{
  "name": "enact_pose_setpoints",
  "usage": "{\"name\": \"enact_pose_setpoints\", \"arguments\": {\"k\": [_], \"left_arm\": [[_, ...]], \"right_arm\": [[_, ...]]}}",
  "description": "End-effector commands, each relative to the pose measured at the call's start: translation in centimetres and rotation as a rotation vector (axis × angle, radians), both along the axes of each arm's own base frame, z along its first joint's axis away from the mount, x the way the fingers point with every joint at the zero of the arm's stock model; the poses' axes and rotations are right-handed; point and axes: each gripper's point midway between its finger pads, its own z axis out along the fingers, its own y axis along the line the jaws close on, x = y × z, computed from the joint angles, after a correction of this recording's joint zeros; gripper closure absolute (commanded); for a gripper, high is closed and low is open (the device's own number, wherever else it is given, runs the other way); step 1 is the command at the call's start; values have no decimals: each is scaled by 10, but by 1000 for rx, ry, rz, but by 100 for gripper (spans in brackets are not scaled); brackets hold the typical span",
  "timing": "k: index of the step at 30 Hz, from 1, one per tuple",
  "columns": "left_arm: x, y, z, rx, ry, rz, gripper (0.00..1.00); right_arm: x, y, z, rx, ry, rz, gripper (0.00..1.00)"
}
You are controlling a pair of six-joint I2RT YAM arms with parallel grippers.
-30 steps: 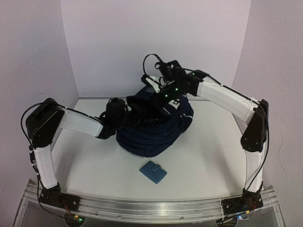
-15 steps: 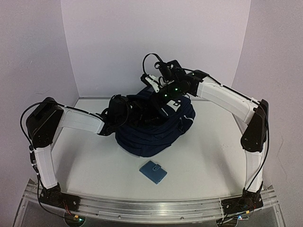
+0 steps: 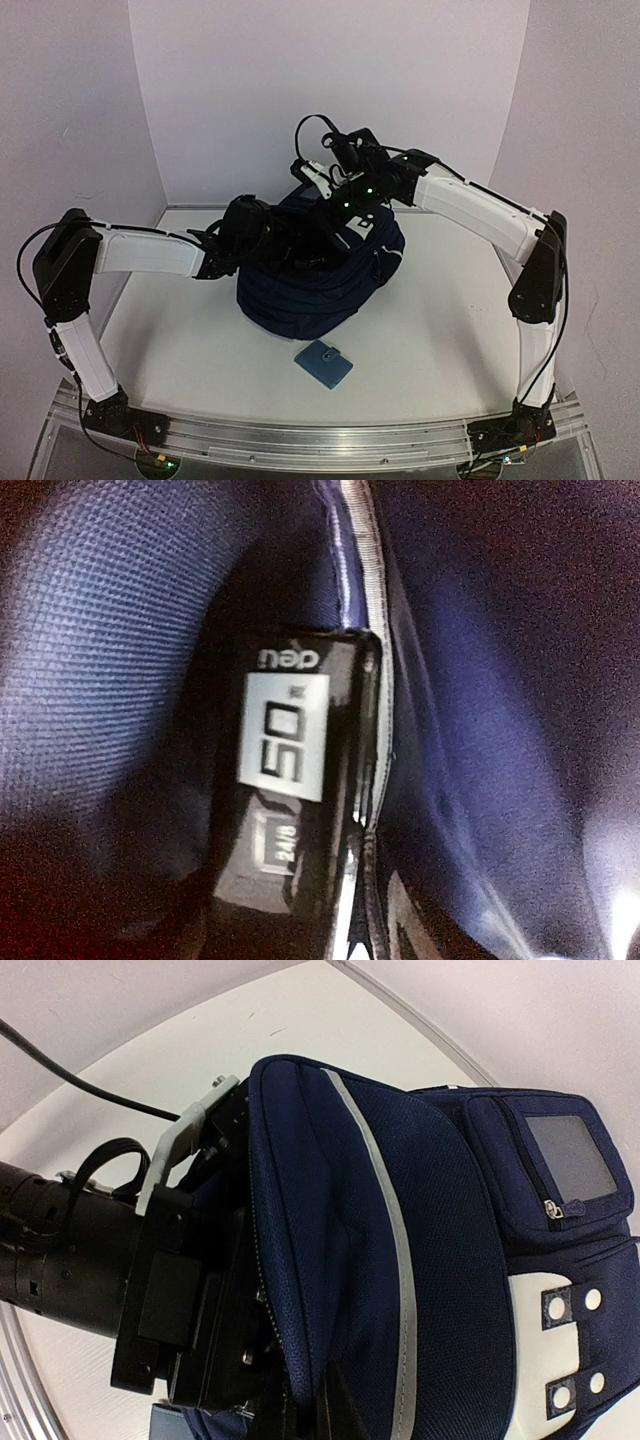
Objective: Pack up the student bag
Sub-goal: Place the stationery in the student bag.
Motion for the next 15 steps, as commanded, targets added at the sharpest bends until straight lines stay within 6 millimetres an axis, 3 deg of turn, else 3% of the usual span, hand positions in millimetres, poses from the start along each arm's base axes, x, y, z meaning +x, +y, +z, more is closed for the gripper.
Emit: {"name": "enact_pose_setpoints", "arguments": {"k": [1, 7, 15], "left_arm": [[4, 16, 17, -17, -38, 66, 46], [-11, 6, 34, -1, -94, 30, 45], [-24, 14, 26, 1, -34, 58, 49]], "right_arm": [[-9, 9, 64, 132, -104, 52, 100], [-9, 8, 61, 124, -103, 55, 100], [-9, 8, 64, 125, -110, 56, 100]]}}
